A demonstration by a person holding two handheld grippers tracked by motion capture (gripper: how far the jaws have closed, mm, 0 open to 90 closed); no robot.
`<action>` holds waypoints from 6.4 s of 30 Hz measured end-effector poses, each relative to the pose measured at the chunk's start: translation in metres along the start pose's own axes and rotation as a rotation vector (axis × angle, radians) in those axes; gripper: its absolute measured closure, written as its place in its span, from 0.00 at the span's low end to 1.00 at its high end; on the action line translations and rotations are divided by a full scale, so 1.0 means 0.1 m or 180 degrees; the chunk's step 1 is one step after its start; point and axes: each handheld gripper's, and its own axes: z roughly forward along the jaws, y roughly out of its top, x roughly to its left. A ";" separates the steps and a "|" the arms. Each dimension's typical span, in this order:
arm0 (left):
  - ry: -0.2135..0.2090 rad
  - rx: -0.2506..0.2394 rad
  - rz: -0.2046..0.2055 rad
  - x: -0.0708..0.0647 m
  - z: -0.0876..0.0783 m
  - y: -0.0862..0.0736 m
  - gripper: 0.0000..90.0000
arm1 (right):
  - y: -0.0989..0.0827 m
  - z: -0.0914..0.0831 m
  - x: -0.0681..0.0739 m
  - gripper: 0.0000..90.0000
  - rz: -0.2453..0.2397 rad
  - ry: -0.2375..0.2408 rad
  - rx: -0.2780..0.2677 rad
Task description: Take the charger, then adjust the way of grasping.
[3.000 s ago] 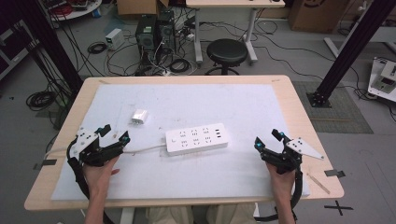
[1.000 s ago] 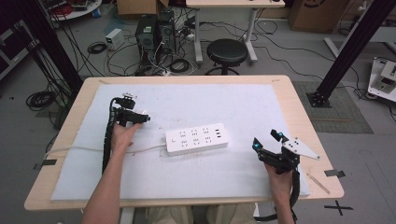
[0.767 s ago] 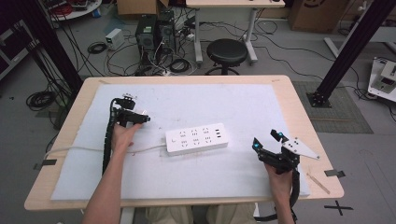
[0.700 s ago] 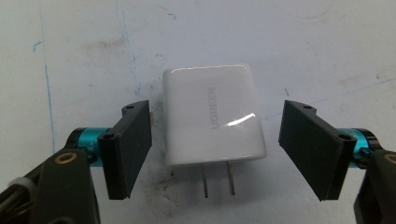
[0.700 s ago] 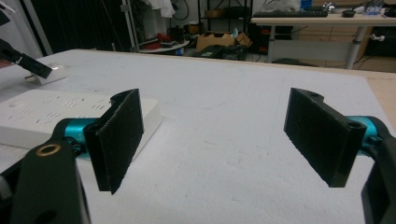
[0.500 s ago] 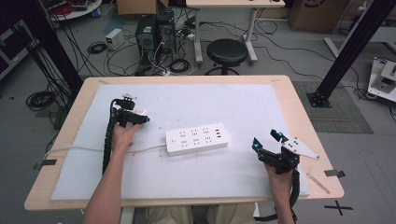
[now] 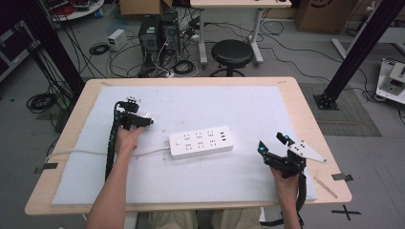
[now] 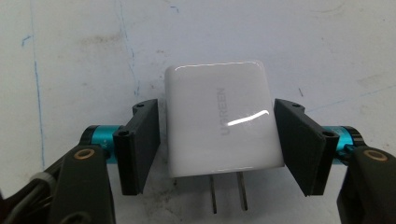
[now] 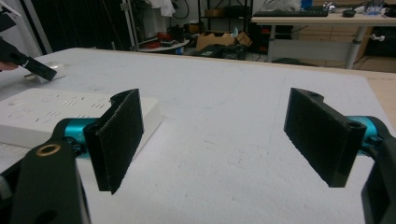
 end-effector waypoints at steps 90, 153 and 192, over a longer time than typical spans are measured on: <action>-0.0766 -0.1350 0.1627 -1.19 -1.55 -0.40 0.47 | 0.03 0.06 -0.01 0.22 -0.0033 0.0178 0.0213; -0.0002 -0.2665 0.3477 -2.45 -1.63 -0.62 0.47 | 1.12 0.55 0.80 0.29 0.0516 0.2780 0.0681; -0.0023 -0.2727 0.3464 -2.56 -1.62 -0.62 0.47 | 1.05 0.61 0.86 0.53 0.0602 0.2989 0.0623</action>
